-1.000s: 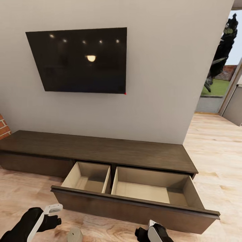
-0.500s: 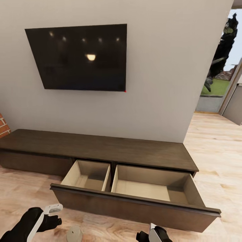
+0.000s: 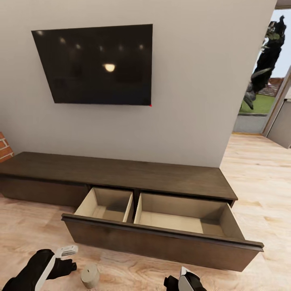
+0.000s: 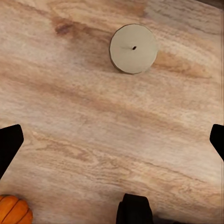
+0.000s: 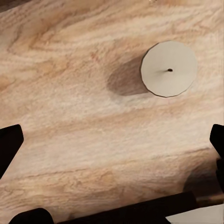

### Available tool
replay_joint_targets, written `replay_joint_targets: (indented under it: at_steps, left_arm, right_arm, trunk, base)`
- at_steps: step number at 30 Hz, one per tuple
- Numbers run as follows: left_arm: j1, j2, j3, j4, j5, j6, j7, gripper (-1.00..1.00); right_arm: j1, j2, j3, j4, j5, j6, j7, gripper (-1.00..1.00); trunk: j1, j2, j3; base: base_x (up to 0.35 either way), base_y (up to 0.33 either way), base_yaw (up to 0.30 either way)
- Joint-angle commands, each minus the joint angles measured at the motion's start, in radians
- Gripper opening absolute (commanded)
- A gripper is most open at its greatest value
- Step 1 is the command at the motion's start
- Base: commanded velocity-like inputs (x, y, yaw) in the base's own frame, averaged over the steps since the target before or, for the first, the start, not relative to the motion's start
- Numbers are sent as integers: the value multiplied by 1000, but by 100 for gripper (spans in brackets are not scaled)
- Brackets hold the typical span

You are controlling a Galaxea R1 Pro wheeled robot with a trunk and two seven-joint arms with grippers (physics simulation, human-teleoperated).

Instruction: Place each of the two pumpkins and all three candles from the living room inside a cabinet in the living room (use any cabinet), then make sure every cabinet is closed, and position the cauldron so it is next to a table in the living room.

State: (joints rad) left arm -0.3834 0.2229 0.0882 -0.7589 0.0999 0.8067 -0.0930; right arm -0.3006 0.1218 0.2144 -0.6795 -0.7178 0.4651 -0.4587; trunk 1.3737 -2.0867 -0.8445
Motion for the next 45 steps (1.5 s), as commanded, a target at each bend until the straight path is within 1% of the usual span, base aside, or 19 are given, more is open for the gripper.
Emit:
replay_joint_targets:
  at_steps: [1, 9, 14, 15, 17, 22, 26, 28, 30, 34, 35, 36, 37, 39, 40, 41, 45]
  left_arm:
    - [0, -2, 0, 0, 0, 0, 0, 100]
    - [0, -5, -1, 0, 0, 3, 1, 100]
    - [0, -5, -1, -3, 0, 4, 0, 100]
    - [0, -5, 0, -9, 0, 5, 0, 100]
    - [0, -4, 1, -20, 1, 12, 0, 100]
    - [0, 0, 4, -50, 1, 55, -1, 100]
    - [0, 0, 4, -70, 3, 76, -2, 100]
    - [0, -2, 4, -83, 4, 109, -2, 100]
    - [0, -3, 4, -93, 4, 123, -2, 100]
    - [0, -5, 4, -112, 4, 135, -1, 100]
    - [0, -4, 4, -116, 4, 137, -1, 100]
    - [0, -6, 4, -120, 4, 139, -2, 100]
    - [-1, -7, 4, -121, 4, 139, -1, 100]
    - [-1, -19, 2, -123, 4, 139, 0, 100]
    - [-1, -36, 2, -124, 2, 140, 1, 100]
    - [0, -39, 2, -124, 2, 140, 1, 100]
    - [-1, -53, 3, -125, 2, 142, 2, 100]
  right_arm:
    - [0, 0, 1, 0, 1, -2, 0, 100]
    - [0, -1, 2, 2, 0, -17, 0, 100]
    - [0, -1, 3, 6, -1, -118, -3, 100]
    - [0, -1, 4, 6, 0, -129, -2, 100]
    - [0, -2, 6, 6, 1, -133, -1, 100]
    - [-1, -2, 5, 6, 10, -130, -5, 100]
    - [-7, -3, 0, 6, 9, -126, -8, 100]
    - [-20, -12, -3, 6, 9, -119, -10, 100]
    - [-30, -24, -3, 7, 8, -98, -12, 100]
    - [-38, -50, -5, 10, 7, -29, -15, 100]
    - [-40, -58, -7, 17, 7, -14, -15, 100]
    - [-47, -73, -9, 26, 7, 1, -14, 100]
    - [-51, -78, -10, 29, 6, 4, -14, 100]
    - [-66, -89, -11, 41, 5, 10, -14, 100]
    - [-83, -94, -12, 67, 5, 12, -14, 100]
    - [-89, -96, -12, 80, 5, 13, -14, 100]
    - [-140, -99, -12, 185, 7, 15, -13, 100]
  trunk:
    - [4, -7, -3]
    - [35, -63, -28]
    - [54, -98, -44]
    - [58, -105, -47]
    - [65, -119, -53]
    - [84, -154, -69]
    - [100, -182, -82]
    - [107, -196, -88]
    - [115, -210, -94]
    - [130, -238, -107]
    - [134, -245, -110]
    - [138, -252, -113]
    - [142, -259, -116]
    - [150, -273, -122]
    - [153, -280, -125]
    - [157, -287, -129]
    - [173, -315, -141]
  base:
    - [-7, 0, 0]
    - [-2, 0, 0]
    - [0, 0, 0]
    - [0, 0, 0]
    - [0, 0, 0]
    - [0, 0, 0]
    - [0, 0, 0]
    - [0, 0, 0]
    - [0, 0, 0]
    - [0, 0, 0]
    - [0, 0, 0]
    - [0, 0, 0]
    - [0, 0, 0]
    - [0, 0, 0]
    - [0, 0, 0]
    - [0, 0, 0]
    - [0, 0, 0]
